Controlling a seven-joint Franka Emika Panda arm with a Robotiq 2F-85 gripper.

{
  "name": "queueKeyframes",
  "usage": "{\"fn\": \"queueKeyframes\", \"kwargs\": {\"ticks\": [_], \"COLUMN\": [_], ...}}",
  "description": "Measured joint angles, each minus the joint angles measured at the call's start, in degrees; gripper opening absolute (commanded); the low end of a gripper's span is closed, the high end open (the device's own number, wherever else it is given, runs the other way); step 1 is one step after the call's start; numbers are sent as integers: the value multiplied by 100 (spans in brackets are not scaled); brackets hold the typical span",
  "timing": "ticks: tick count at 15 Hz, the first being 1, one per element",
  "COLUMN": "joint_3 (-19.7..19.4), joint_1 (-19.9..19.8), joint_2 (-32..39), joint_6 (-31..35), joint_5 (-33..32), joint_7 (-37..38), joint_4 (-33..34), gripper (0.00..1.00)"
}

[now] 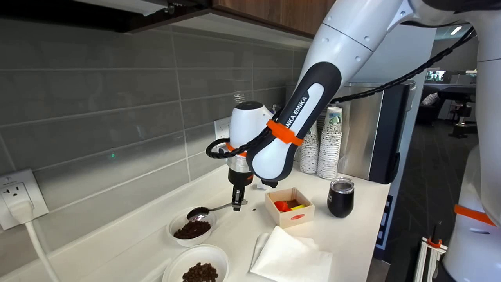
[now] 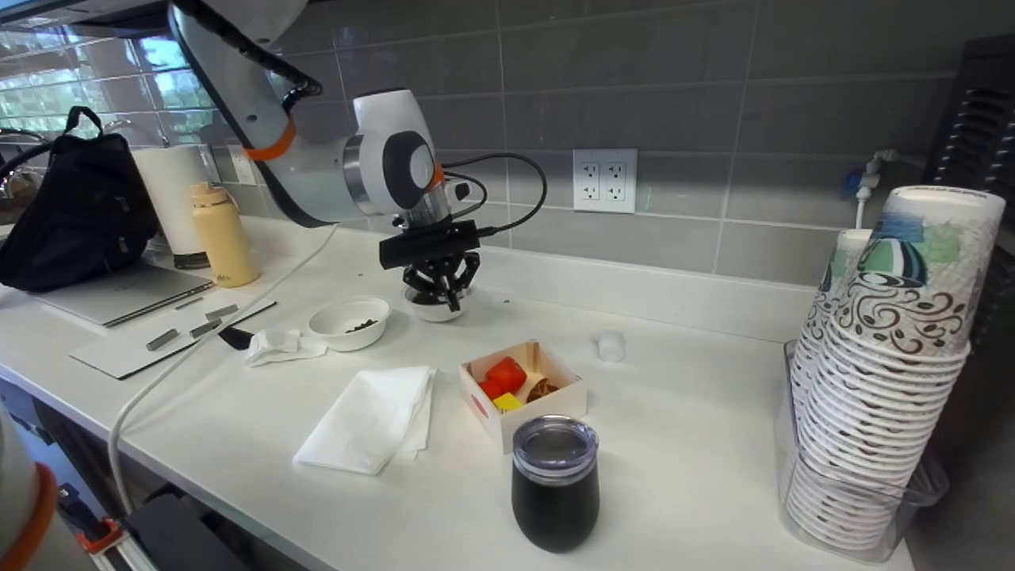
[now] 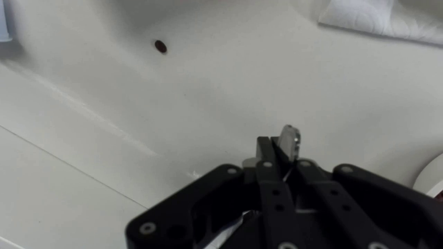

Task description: Move the contents of one bowl to the next bowl

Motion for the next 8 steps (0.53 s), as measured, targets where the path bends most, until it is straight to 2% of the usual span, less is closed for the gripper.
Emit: {"fn": "queueKeyframes", "kwargs": {"ticks": [8], "joint_3": [-69], "joint_1": [193], "joint_2": [8], "joint_6": [-357], "joint_5": [-664], "joint_7": [511], "joint_4": [172], "gripper": [1]}}
